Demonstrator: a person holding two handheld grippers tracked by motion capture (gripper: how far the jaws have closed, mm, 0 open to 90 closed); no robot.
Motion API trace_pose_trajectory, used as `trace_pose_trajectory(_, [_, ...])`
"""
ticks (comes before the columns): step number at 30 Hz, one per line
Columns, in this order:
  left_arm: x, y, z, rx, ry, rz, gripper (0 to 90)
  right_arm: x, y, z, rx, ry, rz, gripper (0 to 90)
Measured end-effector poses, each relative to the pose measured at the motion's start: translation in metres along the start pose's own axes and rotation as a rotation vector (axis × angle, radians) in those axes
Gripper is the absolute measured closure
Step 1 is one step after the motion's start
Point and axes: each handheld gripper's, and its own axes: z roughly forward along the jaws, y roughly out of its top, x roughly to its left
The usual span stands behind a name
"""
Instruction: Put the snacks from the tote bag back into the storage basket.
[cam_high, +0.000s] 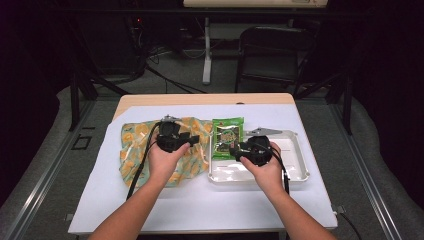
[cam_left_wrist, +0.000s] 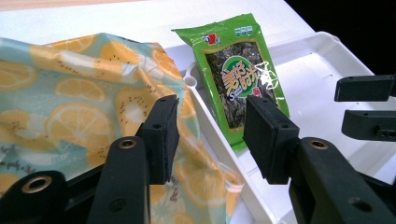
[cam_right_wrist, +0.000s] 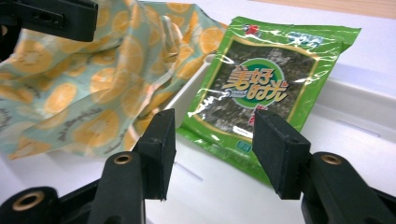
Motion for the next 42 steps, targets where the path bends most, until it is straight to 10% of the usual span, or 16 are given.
trace_pose_trajectory(29, [0.052, -0.069, -0.091, -0.062, 0.129, 0.019, 53.4, 0.017, -0.055, -0.039, 0.005, 0.052, -0.065, 49.6])
trace_pose_trajectory(42, [0.072, -0.108, -0.108, -0.086, 0.159, -0.041, 53.6, 0.036, -0.076, -0.039, -0.017, 0.106, -0.144, 53.9])
